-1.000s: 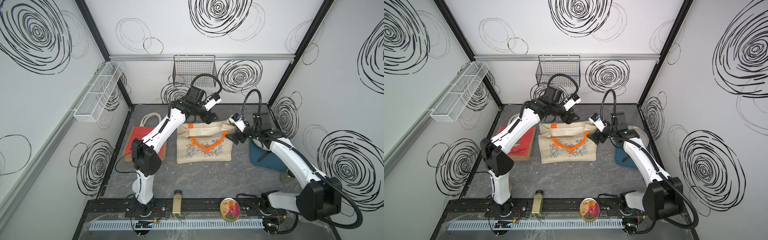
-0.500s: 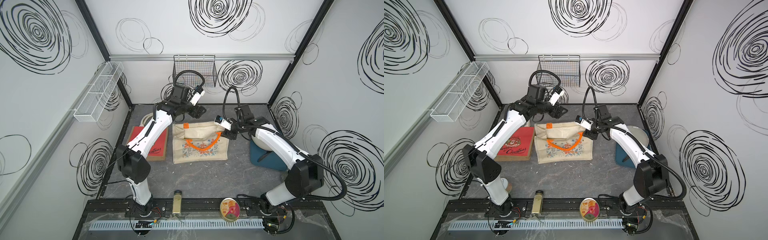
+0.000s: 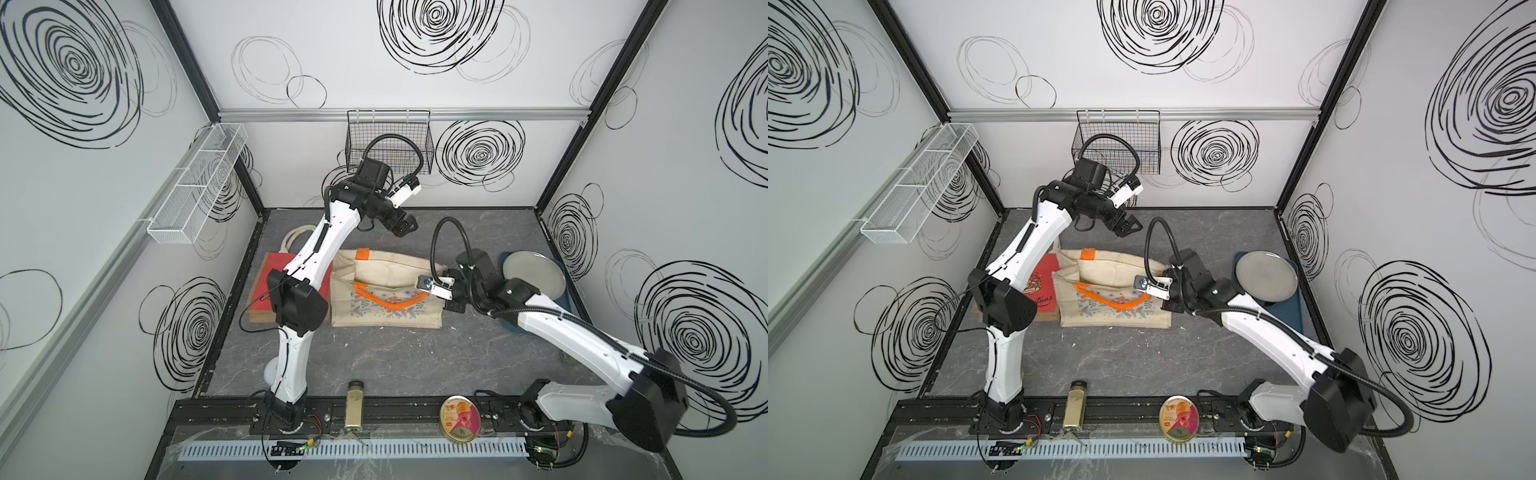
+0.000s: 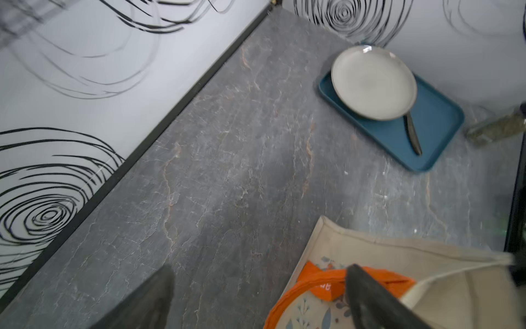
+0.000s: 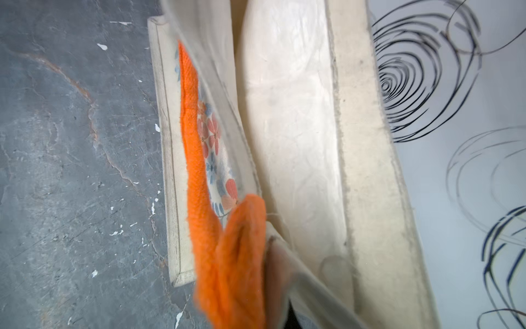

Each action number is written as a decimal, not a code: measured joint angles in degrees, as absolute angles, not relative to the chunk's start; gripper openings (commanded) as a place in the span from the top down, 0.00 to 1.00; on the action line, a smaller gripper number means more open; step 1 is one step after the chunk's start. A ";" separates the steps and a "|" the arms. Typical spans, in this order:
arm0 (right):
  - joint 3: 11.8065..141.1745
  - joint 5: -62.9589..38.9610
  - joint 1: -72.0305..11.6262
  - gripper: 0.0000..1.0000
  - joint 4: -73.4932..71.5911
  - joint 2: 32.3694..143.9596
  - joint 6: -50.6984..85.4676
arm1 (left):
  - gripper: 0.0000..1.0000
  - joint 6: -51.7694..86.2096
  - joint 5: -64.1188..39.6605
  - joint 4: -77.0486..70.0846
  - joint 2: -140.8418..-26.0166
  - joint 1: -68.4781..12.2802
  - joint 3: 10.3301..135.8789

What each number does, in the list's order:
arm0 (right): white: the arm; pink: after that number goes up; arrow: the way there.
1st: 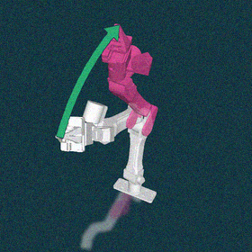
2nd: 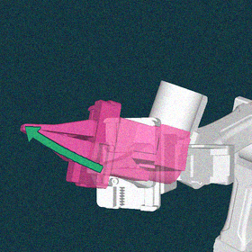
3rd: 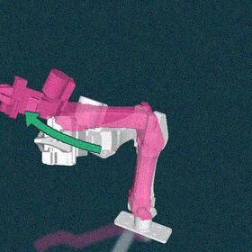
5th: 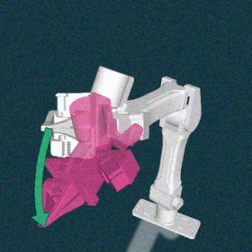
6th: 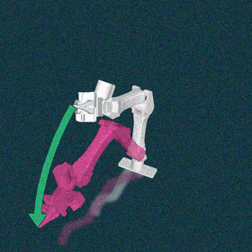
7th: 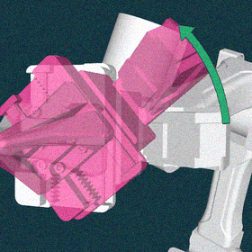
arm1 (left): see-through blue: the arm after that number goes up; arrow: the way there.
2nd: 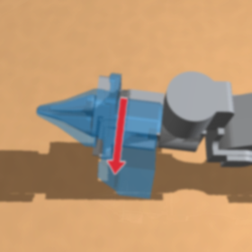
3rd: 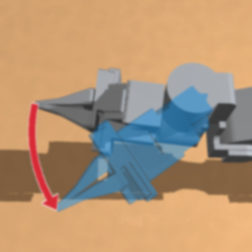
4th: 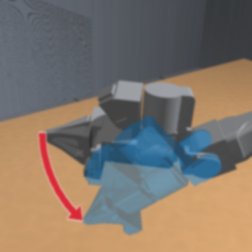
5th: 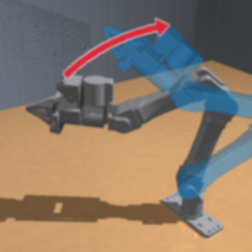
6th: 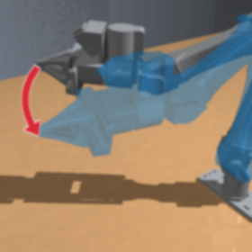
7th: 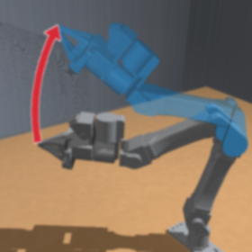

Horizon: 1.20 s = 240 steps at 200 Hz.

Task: Put away the canvas bag
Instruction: Press the canvas bag at the center of the board.

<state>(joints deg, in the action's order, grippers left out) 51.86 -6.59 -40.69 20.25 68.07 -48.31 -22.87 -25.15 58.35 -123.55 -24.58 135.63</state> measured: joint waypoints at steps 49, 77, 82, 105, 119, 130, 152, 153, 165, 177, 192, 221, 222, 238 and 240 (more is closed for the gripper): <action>48.69 -3.25 -39.92 1.00 17.61 64.16 -48.23 | 0.01 -30.52 -36.25 67.18 -127.57 -26.98 135.72; 48.36 -3.86 -39.18 1.00 17.26 63.31 -47.51 | 0.01 -33.63 -41.39 70.63 -129.14 -30.24 136.75; 48.25 -4.03 -38.96 1.00 17.30 63.11 -47.40 | 0.01 -34.15 -42.13 71.20 -129.60 -30.74 137.01; 48.18 -5.30 -37.15 1.00 17.43 63.05 -46.89 | 0.01 -36.38 -44.38 74.28 -131.50 -33.12 137.58; 48.18 -6.79 -35.51 1.00 18.15 63.05 -46.48 | 0.01 -37.71 -45.52 75.00 -131.74 -33.93 136.75; 48.18 -8.19 -34.50 1.00 18.85 63.05 -46.09 | 0.03 -38.50 -47.05 74.96 -131.50 -33.78 135.61; 48.18 -9.78 -32.91 1.00 18.74 63.05 -45.67 | 0.10 -39.13 -49.71 74.54 -129.95 -32.71 132.16; 48.18 -9.82 -32.86 1.00 18.74 63.05 -45.67 | 0.10 -39.13 -49.78 74.50 -129.88 -32.69 132.05; 48.18 -10.50 -32.12 1.00 18.63 63.05 -45.19 | 0.16 -39.33 -50.98 74.22 -128.75 -32.21 130.69; 48.23 -11.31 -31.07 1.00 18.61 63.20 -44.62 | 0.19 -39.16 -51.68 73.69 -127.22 -32.14 129.54; 48.56 -12.38 -29.78 1.00 18.63 63.77 -43.75 | 0.21 -39.29 -51.77 73.28 -125.29 -32.77 128.27; 48.97 -13.65 -28.58 1.00 18.48 64.49 -42.81 | 0.25 -40.05 -52.60 73.54 -123.09 -34.04 126.58; 48.97 -13.67 -28.56 1.00 18.46 64.51 -42.76 | 0.25 -40.01 -52.62 73.49 -123.07 -34.04 126.54; 49.10 -14.11 -27.97 1.00 18.39 65.12 -41.91 | 0.26 -39.66 -52.66 73.01 -122.89 -34.44 125.60; 49.15 -14.17 -27.90 1.00 18.39 65.23 -41.74 | 0.27 -39.53 -52.58 72.88 -122.87 -34.50 125.45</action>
<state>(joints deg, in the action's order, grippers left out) 49.15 -14.17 -27.90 18.39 65.23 -41.74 -39.53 -52.58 72.88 -122.87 -34.50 125.45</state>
